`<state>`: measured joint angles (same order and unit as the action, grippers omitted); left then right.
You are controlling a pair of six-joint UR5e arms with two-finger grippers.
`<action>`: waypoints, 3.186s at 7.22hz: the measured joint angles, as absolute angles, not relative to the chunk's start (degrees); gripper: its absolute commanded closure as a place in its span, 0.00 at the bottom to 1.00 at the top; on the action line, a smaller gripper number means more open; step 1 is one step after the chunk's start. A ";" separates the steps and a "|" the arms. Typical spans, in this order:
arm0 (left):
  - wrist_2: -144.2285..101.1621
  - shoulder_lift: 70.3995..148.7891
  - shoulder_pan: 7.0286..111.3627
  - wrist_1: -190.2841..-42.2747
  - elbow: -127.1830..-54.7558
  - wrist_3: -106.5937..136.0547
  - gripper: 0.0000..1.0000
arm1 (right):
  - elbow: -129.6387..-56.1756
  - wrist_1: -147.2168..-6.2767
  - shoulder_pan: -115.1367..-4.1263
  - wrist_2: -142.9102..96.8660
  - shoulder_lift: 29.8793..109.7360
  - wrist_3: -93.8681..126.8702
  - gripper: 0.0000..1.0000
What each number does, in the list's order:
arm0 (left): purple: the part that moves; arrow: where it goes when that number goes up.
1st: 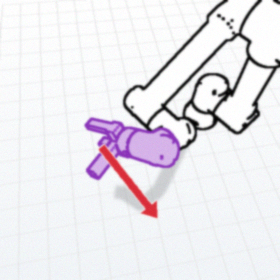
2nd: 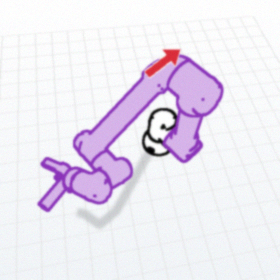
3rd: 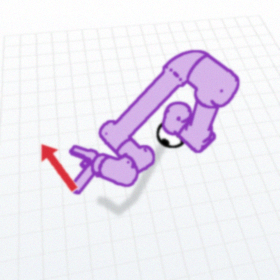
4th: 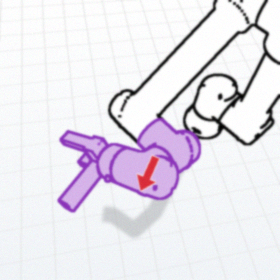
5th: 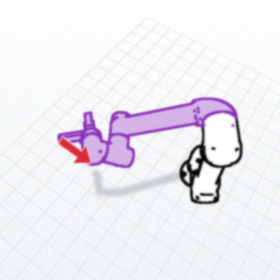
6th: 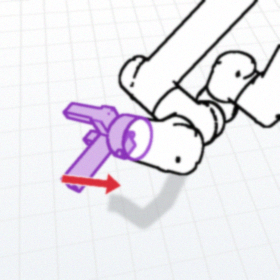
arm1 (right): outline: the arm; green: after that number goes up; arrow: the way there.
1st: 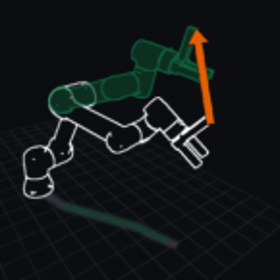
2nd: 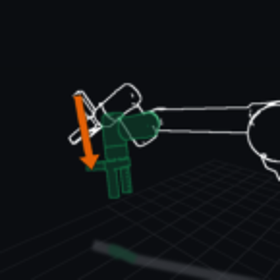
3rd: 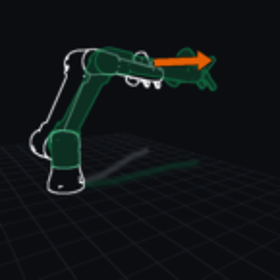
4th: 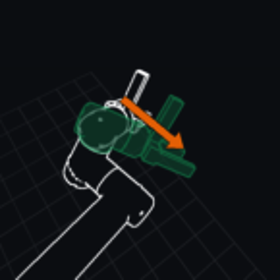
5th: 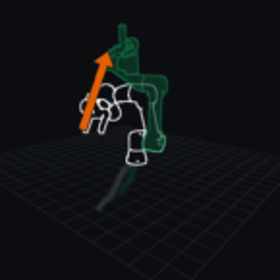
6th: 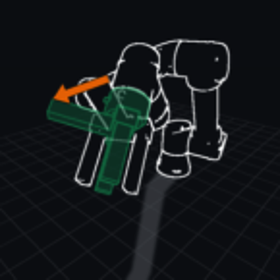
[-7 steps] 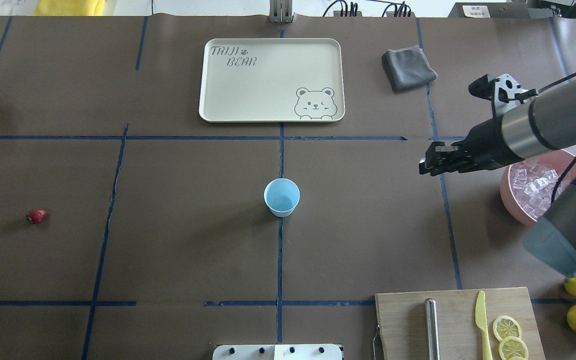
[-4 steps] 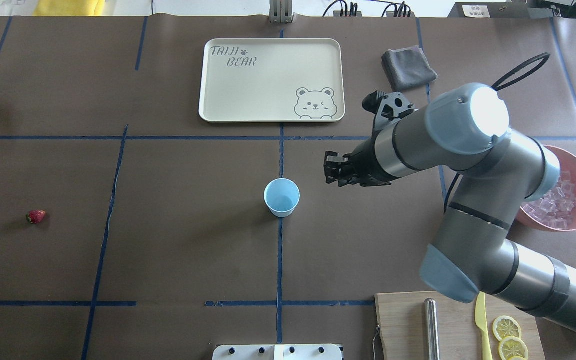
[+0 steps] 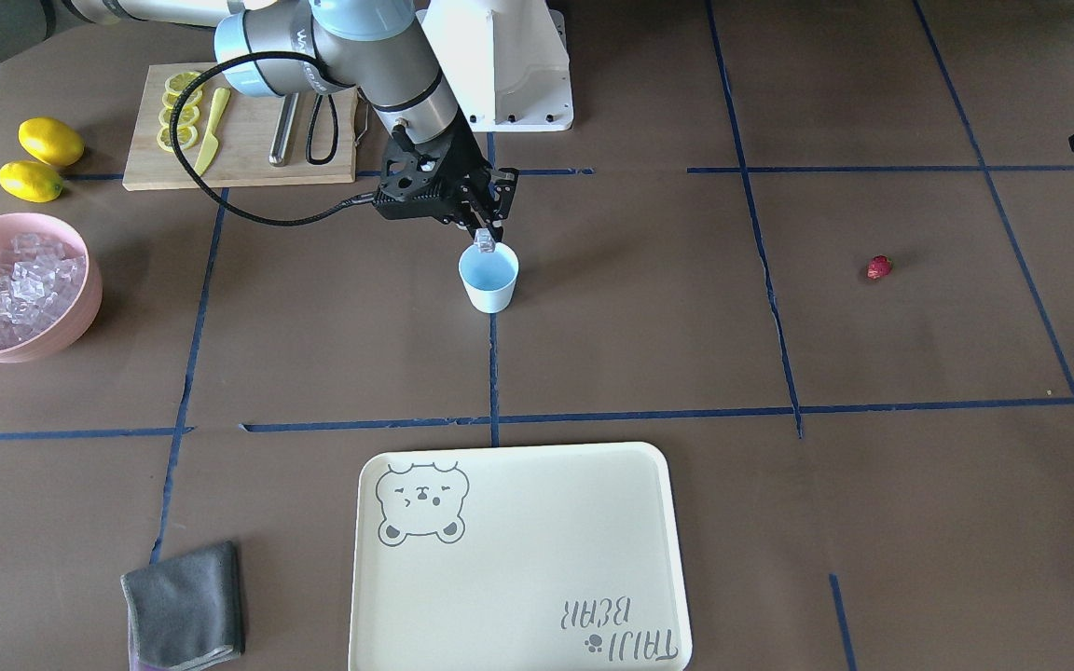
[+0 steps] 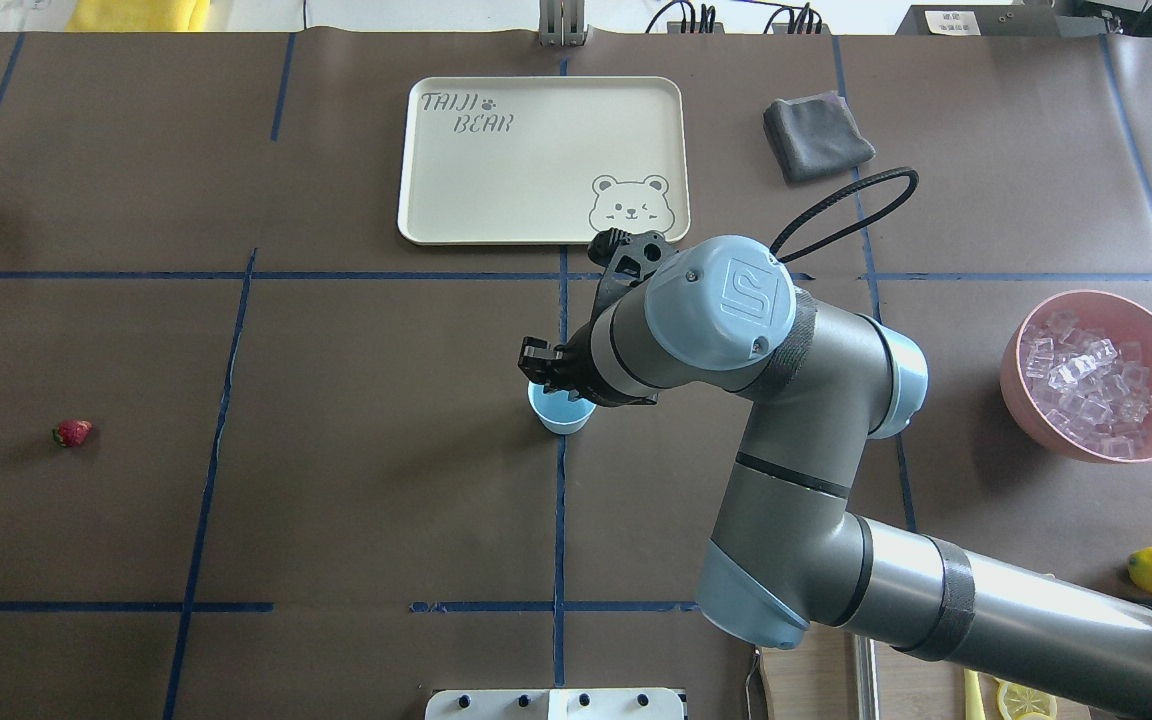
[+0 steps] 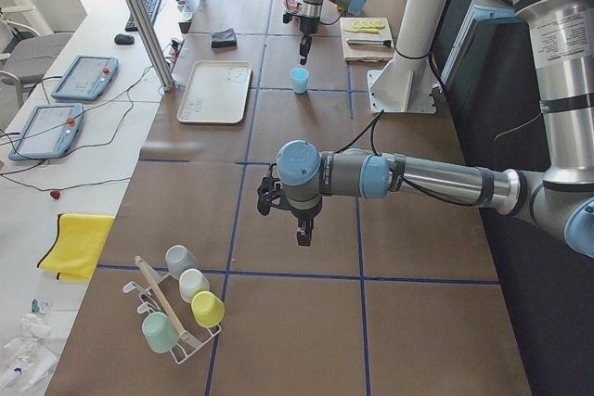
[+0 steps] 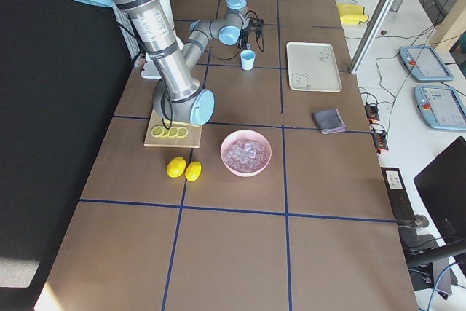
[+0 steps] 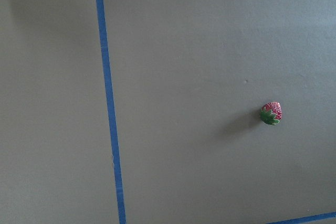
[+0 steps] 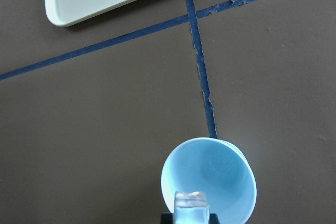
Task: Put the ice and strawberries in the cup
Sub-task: 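Open the right gripper to drop the ice cube into the cup, then move the right gripper back over the pink bowl, then grasp another ice cube from the bowl with the right gripper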
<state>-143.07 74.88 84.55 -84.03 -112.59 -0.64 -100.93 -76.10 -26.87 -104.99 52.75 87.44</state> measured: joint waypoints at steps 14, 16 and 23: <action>-143.35 74.77 84.55 -84.11 -112.62 -0.60 0.00 | -115.74 -76.77 -57.57 -123.03 94.76 49.61 0.14; -143.39 74.72 84.55 -84.11 -112.65 -0.59 0.00 | -114.72 -77.86 -57.75 -122.71 97.70 53.18 0.14; -143.67 74.59 84.55 -84.09 -112.90 -0.53 0.00 | -108.23 -77.63 -57.13 -122.95 95.17 61.25 0.13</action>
